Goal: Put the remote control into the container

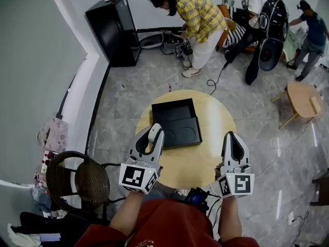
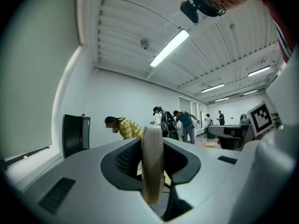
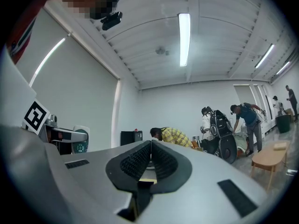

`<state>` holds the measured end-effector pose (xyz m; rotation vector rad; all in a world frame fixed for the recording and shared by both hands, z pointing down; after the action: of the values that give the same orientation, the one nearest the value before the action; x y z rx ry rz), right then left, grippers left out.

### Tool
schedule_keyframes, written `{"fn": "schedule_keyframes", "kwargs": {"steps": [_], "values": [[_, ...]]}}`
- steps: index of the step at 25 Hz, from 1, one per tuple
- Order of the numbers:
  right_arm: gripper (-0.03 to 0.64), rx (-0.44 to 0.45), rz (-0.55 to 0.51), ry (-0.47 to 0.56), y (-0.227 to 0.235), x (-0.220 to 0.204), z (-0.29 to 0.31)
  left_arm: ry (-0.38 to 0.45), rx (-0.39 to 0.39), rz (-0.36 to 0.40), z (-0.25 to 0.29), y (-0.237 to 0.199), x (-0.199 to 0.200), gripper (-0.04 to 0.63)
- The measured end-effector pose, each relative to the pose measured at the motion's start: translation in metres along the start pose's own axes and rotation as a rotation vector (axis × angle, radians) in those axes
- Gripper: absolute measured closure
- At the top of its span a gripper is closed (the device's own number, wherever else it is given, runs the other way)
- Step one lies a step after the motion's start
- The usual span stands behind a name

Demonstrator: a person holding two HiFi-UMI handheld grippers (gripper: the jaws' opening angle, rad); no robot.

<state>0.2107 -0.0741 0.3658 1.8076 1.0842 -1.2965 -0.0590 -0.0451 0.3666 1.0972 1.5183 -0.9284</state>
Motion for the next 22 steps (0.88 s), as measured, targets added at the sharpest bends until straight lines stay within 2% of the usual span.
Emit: {"fn": "schedule_keyframes", "kwargs": {"steps": [5,22], "values": [[0.594,0.011,-0.015,0.003,-0.012,-0.007,0.016,-0.003,-0.007,-0.007,0.002,-0.019,-0.004,0.483],[0.594,-0.067,-0.091,-0.021,-0.058,-0.022,0.087,-0.017,-0.091,-0.068,0.045,-0.115,-0.021,0.482]]}}
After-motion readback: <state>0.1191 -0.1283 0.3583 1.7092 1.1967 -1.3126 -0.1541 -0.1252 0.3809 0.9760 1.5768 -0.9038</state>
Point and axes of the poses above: the fingertips, and each gripper's own axes: z forward along the fingers, y to its right, x out of its top, the point moved 7 cm from there along -z, backward along the fingers, and after that the axes turned 13 degrees about y, right-handed, at the moved point
